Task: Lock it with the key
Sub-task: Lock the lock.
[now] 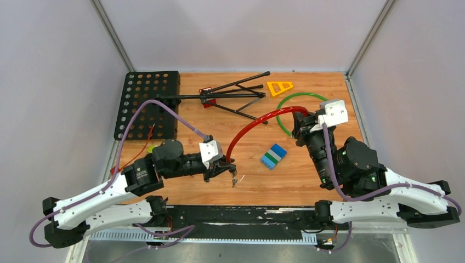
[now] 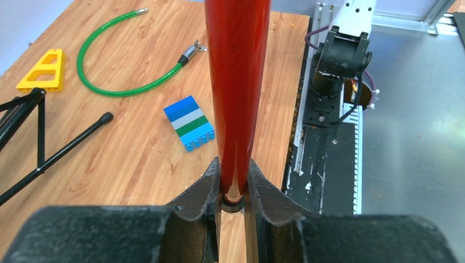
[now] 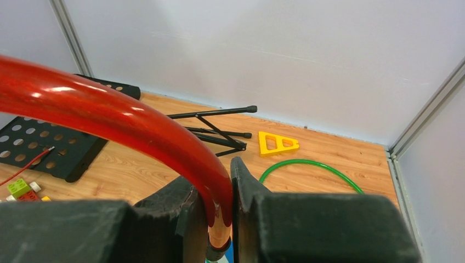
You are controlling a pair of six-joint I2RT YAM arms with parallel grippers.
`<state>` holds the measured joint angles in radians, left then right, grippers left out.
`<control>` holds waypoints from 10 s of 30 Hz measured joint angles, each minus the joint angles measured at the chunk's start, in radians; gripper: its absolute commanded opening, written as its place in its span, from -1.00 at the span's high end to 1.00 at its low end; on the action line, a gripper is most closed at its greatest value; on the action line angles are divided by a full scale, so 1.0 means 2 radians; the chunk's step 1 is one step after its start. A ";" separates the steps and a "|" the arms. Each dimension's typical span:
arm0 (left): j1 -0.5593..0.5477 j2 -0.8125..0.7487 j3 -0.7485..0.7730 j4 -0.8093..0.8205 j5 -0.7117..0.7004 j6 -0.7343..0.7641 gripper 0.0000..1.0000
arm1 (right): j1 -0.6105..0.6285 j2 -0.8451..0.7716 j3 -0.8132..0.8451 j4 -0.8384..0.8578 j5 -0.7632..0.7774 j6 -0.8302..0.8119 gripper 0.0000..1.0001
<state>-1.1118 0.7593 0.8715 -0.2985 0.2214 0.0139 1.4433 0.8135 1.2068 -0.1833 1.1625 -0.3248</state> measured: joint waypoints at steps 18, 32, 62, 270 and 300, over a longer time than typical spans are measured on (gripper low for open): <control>0.000 -0.096 -0.186 0.356 -0.105 -0.027 1.00 | 0.000 -0.012 -0.061 0.014 0.017 0.331 1.00; 0.000 -0.098 -0.166 0.467 -0.181 -0.046 1.00 | -0.001 0.059 -0.022 0.015 0.089 0.501 1.00; 0.000 -0.067 -0.074 0.162 -0.043 -0.036 -0.42 | -0.042 0.133 0.130 -0.030 -0.114 0.075 1.00; -0.001 -0.097 -0.250 0.633 -0.170 -0.104 1.00 | -0.032 0.089 -0.034 0.089 -0.115 0.438 1.00; -0.001 -0.072 -0.253 0.591 -0.211 -0.081 1.00 | -0.007 0.143 0.013 -0.281 0.009 0.935 1.00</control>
<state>-1.1130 0.6144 0.3664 0.8833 -0.2005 -0.1478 1.4284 1.0992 1.2327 -0.7460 1.1809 1.5459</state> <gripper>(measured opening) 0.064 0.169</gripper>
